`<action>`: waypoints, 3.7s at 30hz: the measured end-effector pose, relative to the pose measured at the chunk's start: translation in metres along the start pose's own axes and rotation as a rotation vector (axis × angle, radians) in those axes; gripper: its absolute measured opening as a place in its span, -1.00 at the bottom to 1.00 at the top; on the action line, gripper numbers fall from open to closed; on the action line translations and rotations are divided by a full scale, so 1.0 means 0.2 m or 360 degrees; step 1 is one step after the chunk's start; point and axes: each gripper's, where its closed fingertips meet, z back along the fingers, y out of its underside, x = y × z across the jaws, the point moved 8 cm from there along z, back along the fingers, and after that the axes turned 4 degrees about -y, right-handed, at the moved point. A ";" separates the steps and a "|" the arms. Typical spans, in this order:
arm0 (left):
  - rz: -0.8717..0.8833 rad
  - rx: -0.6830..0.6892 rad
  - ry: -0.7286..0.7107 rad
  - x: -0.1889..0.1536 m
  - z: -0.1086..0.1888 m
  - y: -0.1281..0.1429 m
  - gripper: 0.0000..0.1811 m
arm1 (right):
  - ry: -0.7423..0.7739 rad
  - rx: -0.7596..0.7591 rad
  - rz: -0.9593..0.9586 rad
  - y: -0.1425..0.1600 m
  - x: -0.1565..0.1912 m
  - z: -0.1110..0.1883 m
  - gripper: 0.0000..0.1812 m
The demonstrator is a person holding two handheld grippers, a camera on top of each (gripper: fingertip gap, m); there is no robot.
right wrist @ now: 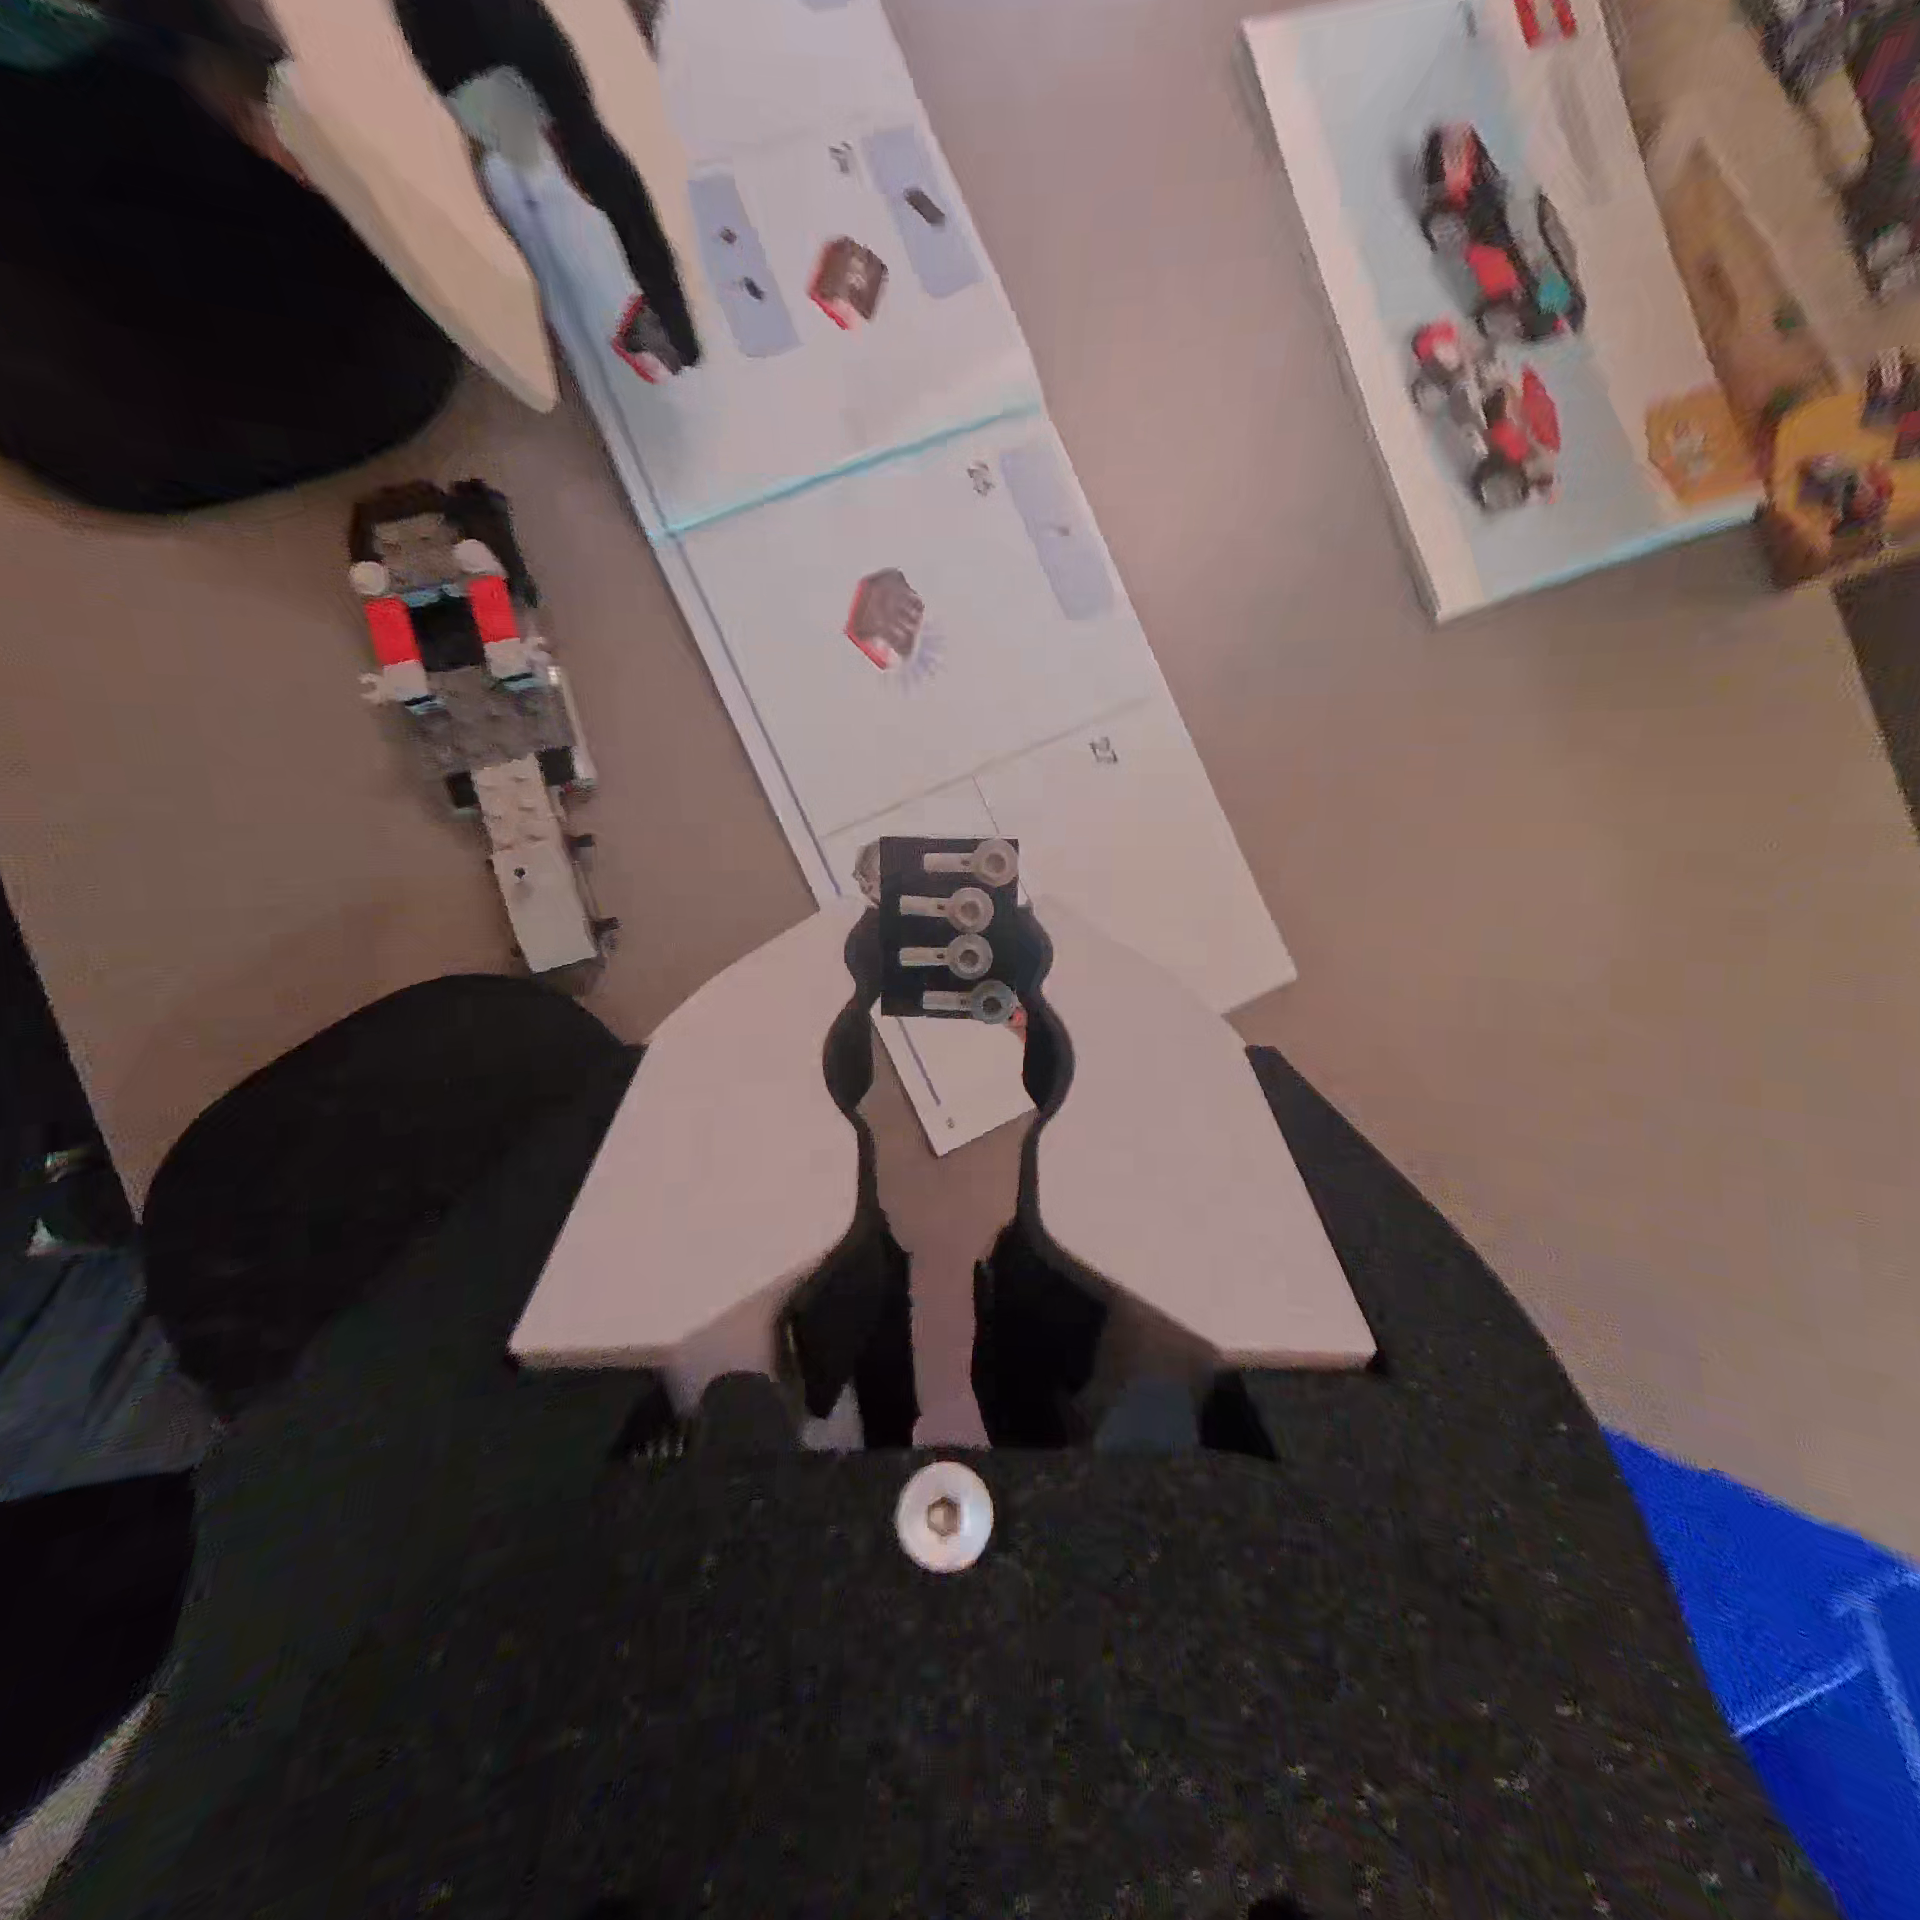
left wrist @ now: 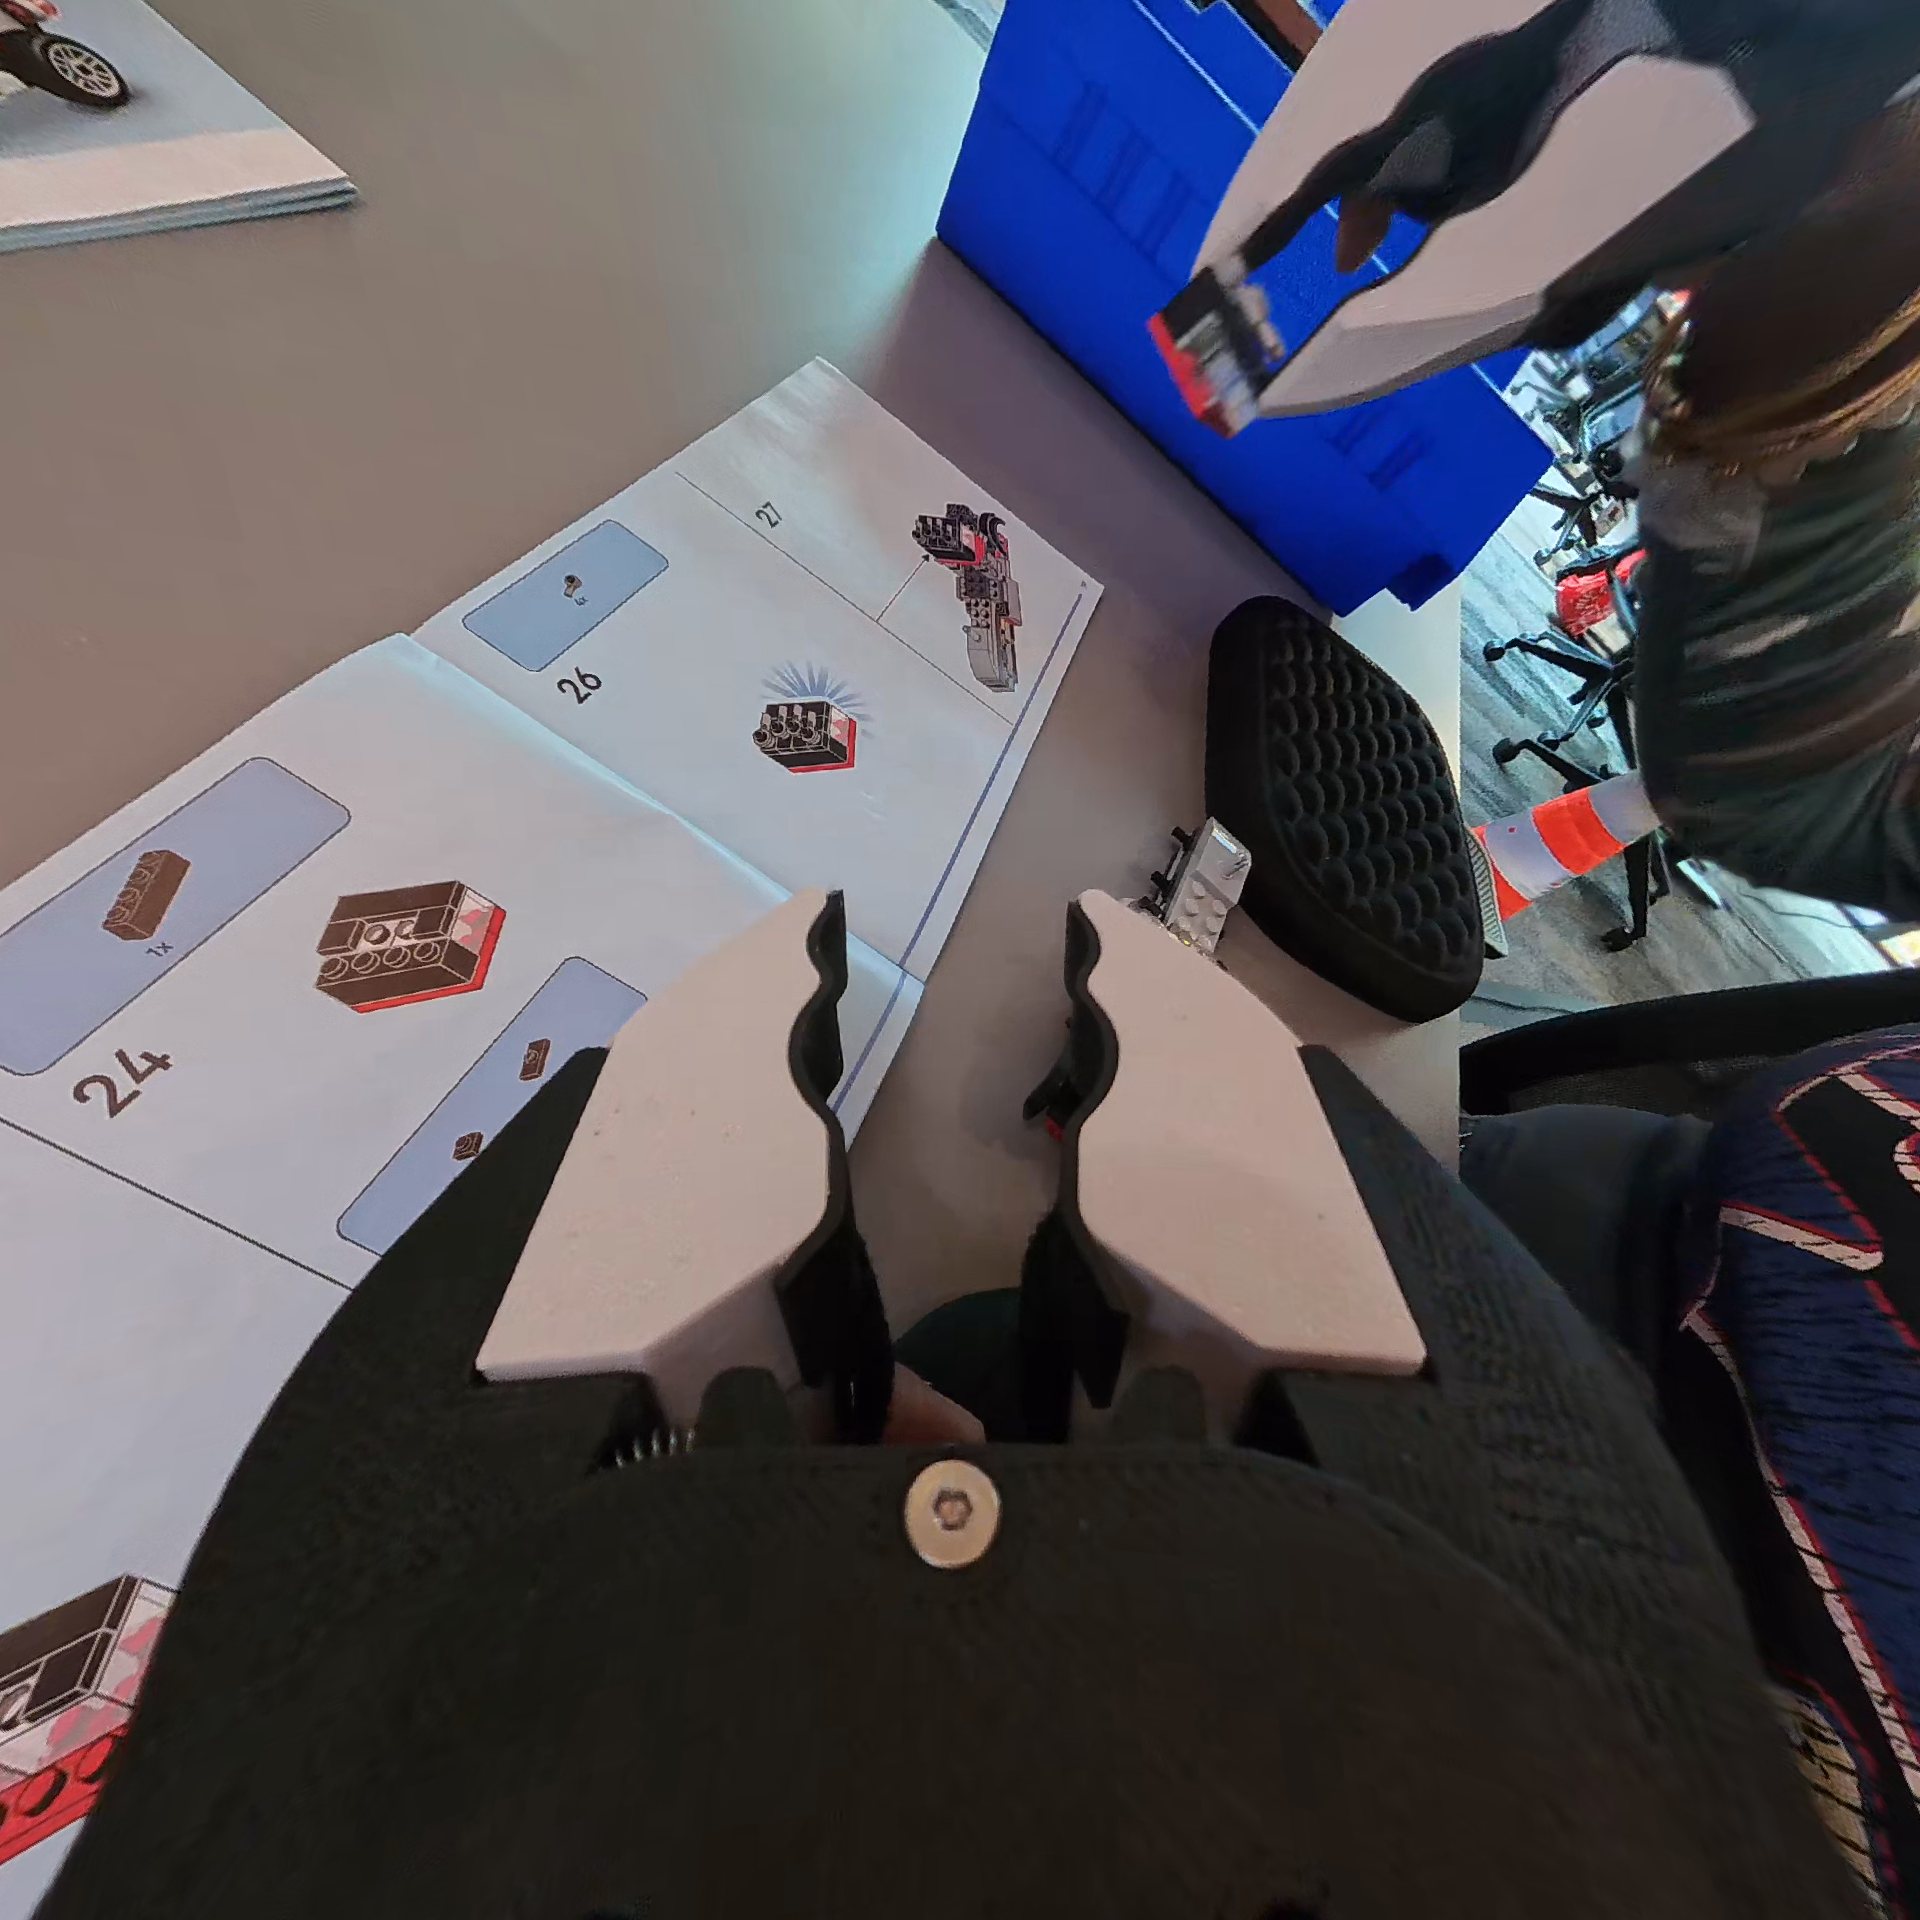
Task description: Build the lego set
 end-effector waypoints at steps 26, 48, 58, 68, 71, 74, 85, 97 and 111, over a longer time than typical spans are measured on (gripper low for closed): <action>0.0002 -0.0001 0.0007 0.00 0.00 0.00 -0.56 | -0.0535 0.0476 0.1191 -0.03 0.10 -0.37 -0.73; -0.0464 -0.0083 -0.0025 -0.11 -0.01 -0.02 -0.52 | -0.0458 0.0092 -0.0079 -0.11 0.01 -0.38 -0.14; -0.0400 -0.0090 0.0003 -0.10 -0.01 -0.02 -0.52 | -0.0726 0.0612 0.1481 -0.17 -0.06 -0.47 -0.38; -0.0347 -0.0105 0.0025 -0.08 0.00 -0.02 -0.52 | -0.0714 0.0590 0.1267 -0.11 -0.14 -0.51 -0.62; -0.0338 -0.0116 0.0033 -0.08 0.00 -0.02 -0.53 | -0.0483 0.0601 0.0761 -0.13 -0.27 -0.42 -0.62; -0.0329 -0.0112 0.0042 -0.08 0.00 -0.02 -0.53 | -0.0426 0.0447 0.0366 -0.15 -0.30 -0.33 -0.62; -0.0359 -0.0101 0.0078 -0.09 0.00 -0.02 -0.54 | -0.0510 -0.0166 -0.0146 -0.13 -0.14 -0.03 -0.62; -0.0829 0.0327 0.0334 -0.25 -0.05 0.11 -0.38 | -0.0451 -0.0485 -0.0282 0.06 0.11 0.11 -0.62; -0.0888 0.0441 0.0232 -0.24 -0.09 0.14 -0.44 | -0.0344 -0.0222 -0.0153 0.07 0.34 -0.08 -0.62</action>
